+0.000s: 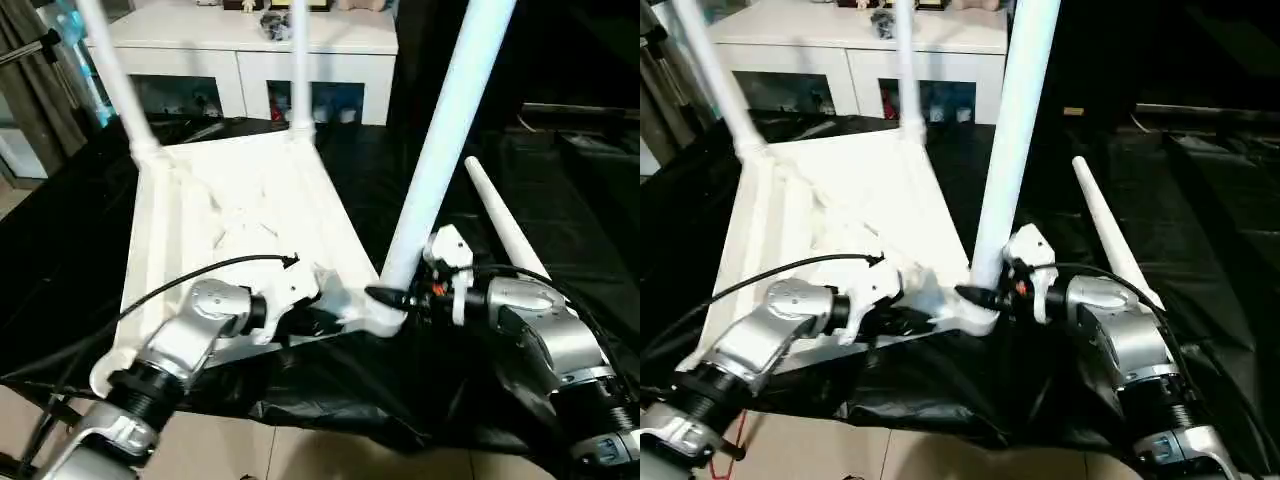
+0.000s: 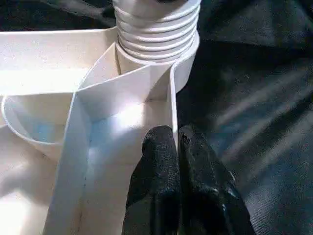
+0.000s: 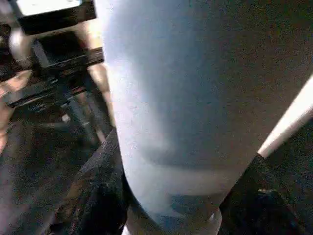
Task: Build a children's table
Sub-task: Rotate leg to tighten
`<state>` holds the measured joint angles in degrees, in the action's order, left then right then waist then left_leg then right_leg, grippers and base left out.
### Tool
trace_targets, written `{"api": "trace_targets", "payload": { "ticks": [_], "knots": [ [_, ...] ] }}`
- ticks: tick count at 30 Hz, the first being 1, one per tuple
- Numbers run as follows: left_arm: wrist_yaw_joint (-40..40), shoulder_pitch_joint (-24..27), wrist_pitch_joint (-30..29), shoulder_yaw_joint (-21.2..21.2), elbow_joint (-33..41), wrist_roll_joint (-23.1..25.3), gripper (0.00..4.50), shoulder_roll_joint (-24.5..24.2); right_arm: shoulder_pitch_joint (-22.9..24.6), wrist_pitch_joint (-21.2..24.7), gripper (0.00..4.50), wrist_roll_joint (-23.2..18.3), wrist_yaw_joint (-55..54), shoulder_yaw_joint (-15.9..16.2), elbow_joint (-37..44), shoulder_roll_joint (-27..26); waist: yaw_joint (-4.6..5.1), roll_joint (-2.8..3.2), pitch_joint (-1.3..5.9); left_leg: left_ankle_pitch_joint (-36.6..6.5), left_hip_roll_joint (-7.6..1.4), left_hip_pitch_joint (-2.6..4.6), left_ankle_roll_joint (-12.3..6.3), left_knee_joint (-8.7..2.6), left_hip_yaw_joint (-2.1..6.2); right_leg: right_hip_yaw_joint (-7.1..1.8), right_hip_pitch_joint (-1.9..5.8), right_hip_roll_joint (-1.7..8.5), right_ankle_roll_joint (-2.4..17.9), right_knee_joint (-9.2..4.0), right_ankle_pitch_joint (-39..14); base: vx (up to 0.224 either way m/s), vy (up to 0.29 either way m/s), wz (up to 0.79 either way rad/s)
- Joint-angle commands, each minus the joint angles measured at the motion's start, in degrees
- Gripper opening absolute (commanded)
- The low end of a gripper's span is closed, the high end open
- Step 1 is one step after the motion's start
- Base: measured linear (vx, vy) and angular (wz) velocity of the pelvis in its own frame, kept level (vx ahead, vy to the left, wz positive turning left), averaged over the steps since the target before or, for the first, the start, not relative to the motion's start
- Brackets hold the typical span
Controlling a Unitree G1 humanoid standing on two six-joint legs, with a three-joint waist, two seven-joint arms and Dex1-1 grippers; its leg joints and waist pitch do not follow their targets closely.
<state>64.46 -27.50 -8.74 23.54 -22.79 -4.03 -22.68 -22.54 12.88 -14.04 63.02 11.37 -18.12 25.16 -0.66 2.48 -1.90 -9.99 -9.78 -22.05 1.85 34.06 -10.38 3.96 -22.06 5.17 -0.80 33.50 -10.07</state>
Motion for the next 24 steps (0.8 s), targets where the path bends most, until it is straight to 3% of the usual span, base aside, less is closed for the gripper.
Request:
{"api": "trace_targets", "payload": {
  "ticks": [1,5,13,17,18,19,20,21,23,24],
  "knots": [
    [3.05,-0.62,1.45,1.55,1.49,0.38,0.0,-0.55,3.22,1.61,1.95,2.01,3.51,5.17,-3.54,0.66,0.0,-0.29,2.42,-26.11,-3.51,1.52,0.3,-5.19,1.61,-2.62,0.66,3.41,11.59,-4.85,-23.64,0.0,0.0,0.0],
    [5.62,-0.98,3.41,2.06,1.29,0.65,0.0,-1.76,4.03,-1.3,1.95,3.84,5.36,6.82,-3.67,1.5,-0.3,-0.35,2.5,-25.08,-3.62,1.43,0.38,-5.4,1.53,-2.67,0.97,3.38,12.3,-4.56,-21.46,0.0,0.0,0.0],
    [6.69,-1.5,4.08,1.53,0.11,0.87,0.0,-2.14,3.93,-3.11,1.95,4.69,4.78,6.35,-5.66,0.49,-0.64,-0.5,2.55,-25.6,-3.6,1.54,0.92,-5.48,1.53,-2.73,1.01,3.4,12.41,-4.51,-21.3,0.0,0.0,0.0],
    [4.55,-2.02,2.54,0.51,-0.61,0.79,0.0,-1.18,2.97,-3.18,1.95,5.09,-0.71,4.45,-8.4,-1.6,-0.41,-0.7,2.24,-28.33,-3.53,1.71,1.68,-5.62,1.76,-2.64,0.79,3.47,11.17,-4.94,-26.05,0.0,0.0,0.0],
    [1.29,-2.8,0.6,-0.55,-1.61,1.13,0.0,0.12,2.0,-3.04,1.95,5.21,-5.73,2.65,-10.64,-3.54,-0.31,-0.74,2.09,-29.83,-3.46,1.94,1.98,-5.57,1.82,-2.64,0.47,3.55,10.51,-5.22,-28.74,0.0,0.0,0.0],
    [-0.9,-3.29,-0.49,-1.35,-2.24,1.13,0.0,1.12,1.47,-3.15,1.95,5.75,-8.84,1.91,-11.9,-4.53,0.07,-0.67,1.52,-32.76,-3.21,2.22,2.89,-5.48,2.04,-2.31,-0.04,3.59,9.16,-5.81,-34.17,0.0,0.0,0.0],
    [-2.42,-3.63,-1.21,-1.91,-2.66,1.08,0.0,1.84,1.17,-3.3,1.95,6.2,-10.81,1.56,-12.69,-5.13,0.94,-0.74,1.14,-36.42,-2.91,2.85,3.76,-5.21,2.56,-1.24,-0.39,3.47,6.03,-6.74,-41.35,-0.076,0.0,-0.08],
    [-3.0,-3.77,-1.46,-2.11,-2.81,1.08,0.0,2.12,1.07,-3.36,1.95,6.38,-11.52,1.45,-12.98,-5.34,1.24,-0.66,1.18,-37.85,-2.81,3.37,4.06,-4.97,2.79,-0.77,-0.54,3.48,4.68,-7.23,-43.48,-0.083,0.016,-0.11],
    [-4.86,-4.25,-2.33,-2.54,-3.22,1.31,0.0,2.91,0.81,-3.07,1.95,6.58,-13.52,0.98,-13.84,-6.15,2.34,-0.35,1.0,-41.12,-2.82,3.28,4.08,-5.23,3.53,0.61,0.06,3.28,2.73,-7.93,-44.01,-0.075,0.027,-0.12],
    [-7.19,-4.84,-3.55,-3.01,-3.54,1.67,0.0,3.93,0.44,-2.5,1.95,6.71,-16.16,0.32,-14.99,-7.25,3.07,0.22,0.8,-44.66,-3.31,2.98,4.49,-6.12,4.18,1.74,0.95,3.13,2.59,-7.73,-41.38,0.0,0.0,0.0]
  ]
}}
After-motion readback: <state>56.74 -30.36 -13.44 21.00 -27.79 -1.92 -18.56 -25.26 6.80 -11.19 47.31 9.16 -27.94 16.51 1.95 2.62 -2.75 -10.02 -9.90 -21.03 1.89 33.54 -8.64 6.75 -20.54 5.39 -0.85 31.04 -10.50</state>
